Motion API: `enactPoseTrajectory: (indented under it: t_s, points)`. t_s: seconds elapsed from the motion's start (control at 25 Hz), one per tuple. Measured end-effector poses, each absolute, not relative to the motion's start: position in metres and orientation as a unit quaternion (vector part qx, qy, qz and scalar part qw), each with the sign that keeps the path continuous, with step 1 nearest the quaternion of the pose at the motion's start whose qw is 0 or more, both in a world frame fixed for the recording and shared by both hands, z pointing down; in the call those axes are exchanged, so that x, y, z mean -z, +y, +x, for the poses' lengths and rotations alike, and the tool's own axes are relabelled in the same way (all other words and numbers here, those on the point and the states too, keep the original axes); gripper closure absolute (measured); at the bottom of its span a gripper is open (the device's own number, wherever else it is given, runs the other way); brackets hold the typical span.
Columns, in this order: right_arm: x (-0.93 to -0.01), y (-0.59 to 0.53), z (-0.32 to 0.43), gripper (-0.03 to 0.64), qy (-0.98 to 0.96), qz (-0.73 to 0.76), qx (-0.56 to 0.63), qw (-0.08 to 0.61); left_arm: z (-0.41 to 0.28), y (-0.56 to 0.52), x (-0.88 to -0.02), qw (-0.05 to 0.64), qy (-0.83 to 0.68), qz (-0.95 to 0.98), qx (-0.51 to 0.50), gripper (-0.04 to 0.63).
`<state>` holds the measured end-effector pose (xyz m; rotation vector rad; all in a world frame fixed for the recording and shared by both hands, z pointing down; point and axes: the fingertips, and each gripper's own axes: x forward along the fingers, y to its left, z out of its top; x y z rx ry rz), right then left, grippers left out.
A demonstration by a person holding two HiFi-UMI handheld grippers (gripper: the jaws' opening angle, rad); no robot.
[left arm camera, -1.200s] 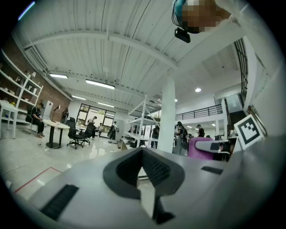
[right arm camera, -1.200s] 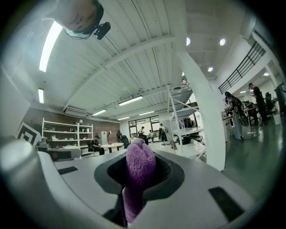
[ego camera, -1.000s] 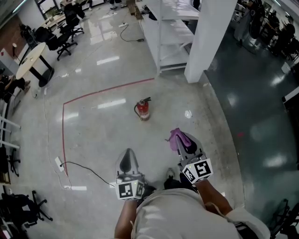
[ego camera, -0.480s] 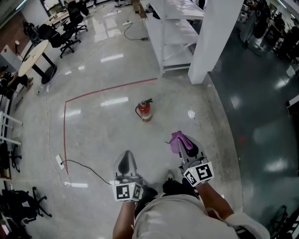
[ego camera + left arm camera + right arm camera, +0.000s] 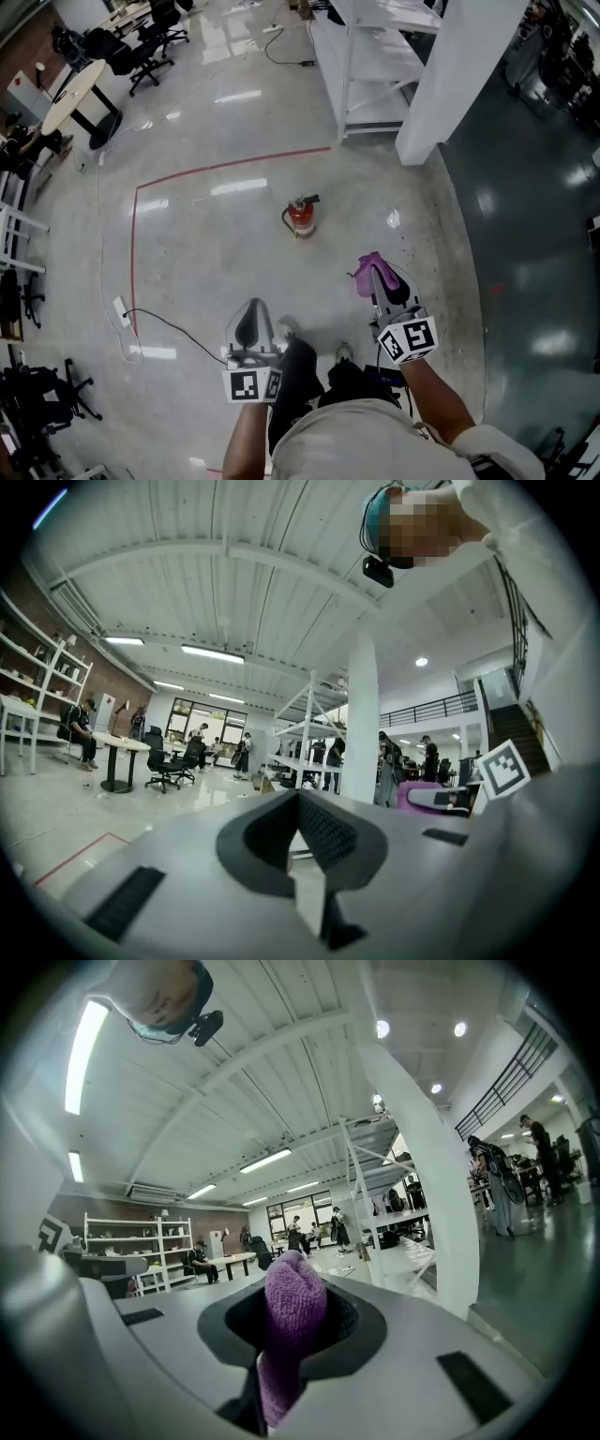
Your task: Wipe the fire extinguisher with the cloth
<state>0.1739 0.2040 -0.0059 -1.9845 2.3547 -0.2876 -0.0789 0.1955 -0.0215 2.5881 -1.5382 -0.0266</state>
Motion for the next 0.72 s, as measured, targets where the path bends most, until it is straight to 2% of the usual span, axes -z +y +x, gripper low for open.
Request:
enactPoseTrajectory:
  t_s: [0.52, 0.72]
  points:
    - [-0.035, 0.033, 0.163, 0.548, 0.743, -0.665, 0.062, -0.033, -0.088, 0.000, 0.008, 0.019, -0.444, 0.896, 0.015, 0.591]
    - [-0.099, -0.021, 0.177, 0.548, 0.741, -0.668, 0.049, -0.045, -0.079, -0.033, -0.074, 0.057, -0.458, 0.887, -0.010, 0.591]
